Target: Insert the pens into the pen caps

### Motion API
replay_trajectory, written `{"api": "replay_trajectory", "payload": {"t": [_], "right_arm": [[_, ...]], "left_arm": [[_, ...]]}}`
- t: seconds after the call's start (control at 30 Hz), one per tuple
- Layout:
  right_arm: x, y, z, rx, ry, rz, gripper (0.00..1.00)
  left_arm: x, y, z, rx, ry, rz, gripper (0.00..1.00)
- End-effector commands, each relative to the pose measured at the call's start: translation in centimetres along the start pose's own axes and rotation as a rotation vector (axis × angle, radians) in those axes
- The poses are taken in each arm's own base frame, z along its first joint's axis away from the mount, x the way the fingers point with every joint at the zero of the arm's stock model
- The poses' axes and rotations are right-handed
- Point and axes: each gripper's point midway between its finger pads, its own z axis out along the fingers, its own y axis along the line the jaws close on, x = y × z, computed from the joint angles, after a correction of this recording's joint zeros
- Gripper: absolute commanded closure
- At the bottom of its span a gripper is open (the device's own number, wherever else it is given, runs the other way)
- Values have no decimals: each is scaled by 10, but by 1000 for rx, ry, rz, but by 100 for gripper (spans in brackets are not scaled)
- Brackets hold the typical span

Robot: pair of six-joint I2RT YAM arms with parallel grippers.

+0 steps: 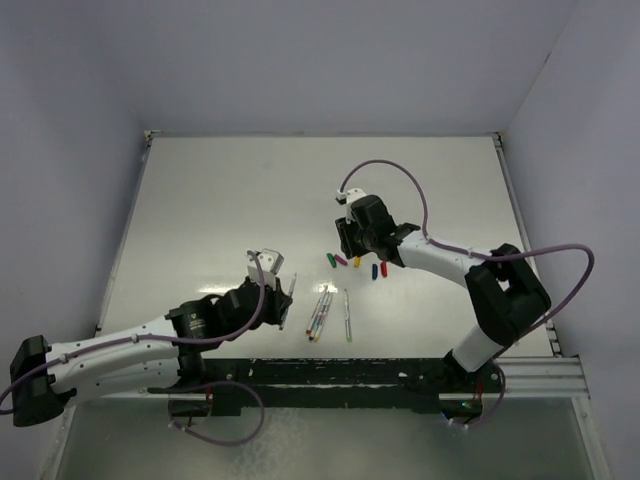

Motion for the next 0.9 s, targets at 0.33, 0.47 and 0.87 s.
{"api": "replay_trajectory", "payload": {"t": [0.33, 0.47, 0.87], "right_arm": [[-8, 27, 18, -27, 33, -108, 62], [-4, 21, 19, 5, 49, -108, 63], [9, 24, 29, -12, 96, -113, 65]], "left_arm": [[-15, -13, 4, 39, -62, -43, 100], [-15, -12, 3, 40, -66, -46, 100], [-13, -7, 1, 23, -67, -72, 100]]}}
